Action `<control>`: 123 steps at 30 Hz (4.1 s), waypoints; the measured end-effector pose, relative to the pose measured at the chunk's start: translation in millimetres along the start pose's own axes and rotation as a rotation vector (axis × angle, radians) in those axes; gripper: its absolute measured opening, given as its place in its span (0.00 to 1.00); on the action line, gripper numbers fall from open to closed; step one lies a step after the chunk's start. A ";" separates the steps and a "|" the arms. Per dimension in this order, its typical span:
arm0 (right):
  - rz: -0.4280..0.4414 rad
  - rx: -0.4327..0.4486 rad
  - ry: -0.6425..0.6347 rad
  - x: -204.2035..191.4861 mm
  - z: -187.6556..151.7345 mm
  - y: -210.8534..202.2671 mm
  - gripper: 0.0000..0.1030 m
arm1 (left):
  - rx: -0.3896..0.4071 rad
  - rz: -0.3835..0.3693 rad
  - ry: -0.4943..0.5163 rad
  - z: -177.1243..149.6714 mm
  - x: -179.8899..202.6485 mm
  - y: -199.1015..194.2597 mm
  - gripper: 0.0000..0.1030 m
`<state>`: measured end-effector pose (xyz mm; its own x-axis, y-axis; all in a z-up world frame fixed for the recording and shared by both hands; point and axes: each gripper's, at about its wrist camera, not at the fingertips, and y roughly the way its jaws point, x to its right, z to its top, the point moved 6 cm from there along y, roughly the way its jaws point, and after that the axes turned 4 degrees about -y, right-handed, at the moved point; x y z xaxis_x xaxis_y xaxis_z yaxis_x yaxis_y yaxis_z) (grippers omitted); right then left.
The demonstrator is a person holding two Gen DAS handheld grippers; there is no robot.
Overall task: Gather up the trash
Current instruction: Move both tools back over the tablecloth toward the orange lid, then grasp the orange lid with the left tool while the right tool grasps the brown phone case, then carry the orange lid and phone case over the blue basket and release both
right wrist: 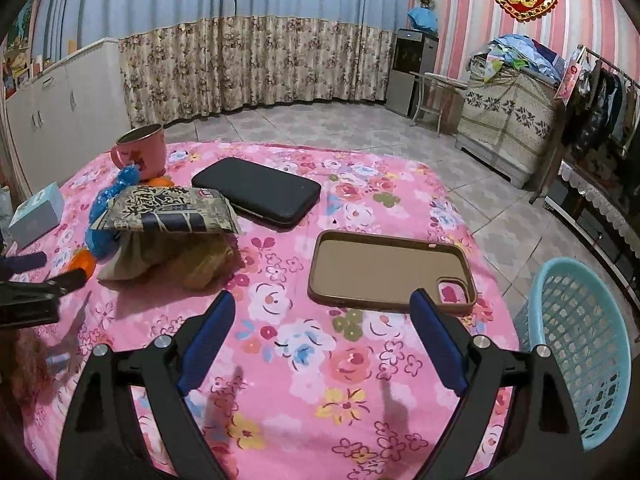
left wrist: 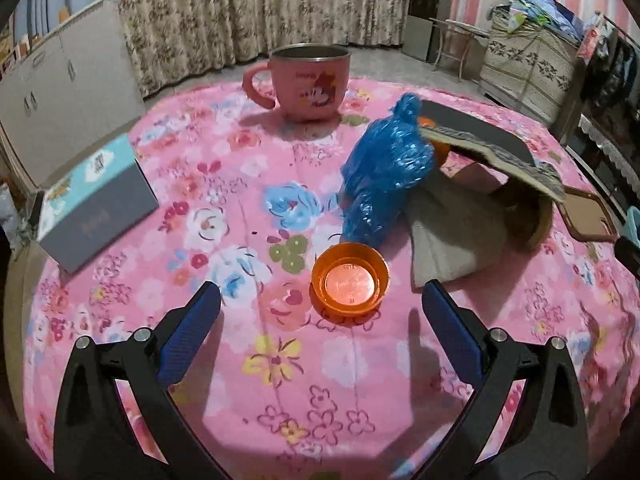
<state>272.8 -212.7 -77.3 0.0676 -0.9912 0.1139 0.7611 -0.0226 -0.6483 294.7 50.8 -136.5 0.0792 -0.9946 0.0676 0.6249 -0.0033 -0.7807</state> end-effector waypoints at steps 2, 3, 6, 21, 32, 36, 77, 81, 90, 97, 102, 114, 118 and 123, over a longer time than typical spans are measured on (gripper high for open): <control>0.003 0.001 0.003 1.4 -0.1 -0.7 0.85 | -0.012 -0.025 -0.038 0.5 -4.5 4.9 0.90; 0.004 0.001 0.003 1.4 -0.1 -0.7 0.85 | -0.023 -0.040 -0.053 0.3 -6.5 7.5 0.85; 0.004 0.001 0.002 1.2 0.0 -0.4 0.85 | -0.016 -0.057 -0.057 0.7 -6.6 6.7 0.82; 0.031 -0.002 -0.014 -14.5 -2.3 -0.3 0.85 | -0.011 -0.111 0.077 -1.4 18.3 -3.1 0.38; 0.072 0.024 -0.144 -70.6 22.1 2.2 0.85 | 0.089 -0.056 0.035 21.7 -17.5 -50.1 0.38; 0.051 0.025 -0.207 -87.4 34.5 8.1 0.85 | 0.122 -0.033 0.015 30.5 -34.3 -55.6 0.38; 0.136 0.121 -0.147 -25.5 73.8 -49.1 0.04 | 0.173 -0.050 0.019 40.5 -30.5 -69.8 0.38; 0.124 0.118 -0.133 -11.0 64.1 -58.0 0.04 | 0.174 -0.052 0.032 36.1 -23.8 -72.1 0.38; 0.099 0.112 -0.063 34.6 42.6 -69.5 0.04 | 0.172 -0.070 0.035 20.6 -0.4 -83.0 0.38; 0.034 0.143 0.002 92.8 29.9 -97.5 0.04 | 0.226 -0.101 0.077 24.5 48.7 -111.8 0.38; -0.019 0.163 0.069 142.5 23.3 -116.7 0.04 | 0.258 -0.155 0.118 28.6 97.0 -133.6 0.38; -0.171 0.164 0.186 246.4 -17.2 -139.7 0.04 | 0.263 -0.308 0.235 28.4 230.5 -149.6 0.38; -0.204 0.143 0.220 268.1 -34.6 -133.7 0.04 | 0.245 -0.364 0.275 20.4 274.4 -145.4 0.38; -0.222 0.124 0.251 286.3 -51.8 -123.2 0.04 | 0.200 -0.405 0.324 10.6 321.7 -129.7 0.38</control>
<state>165.0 -500.5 -3.9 -0.2577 -0.9653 0.0432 0.8127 -0.2407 -0.5307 247.3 -267.7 -6.9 -0.4217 -0.8989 0.1186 0.6931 -0.4039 -0.5970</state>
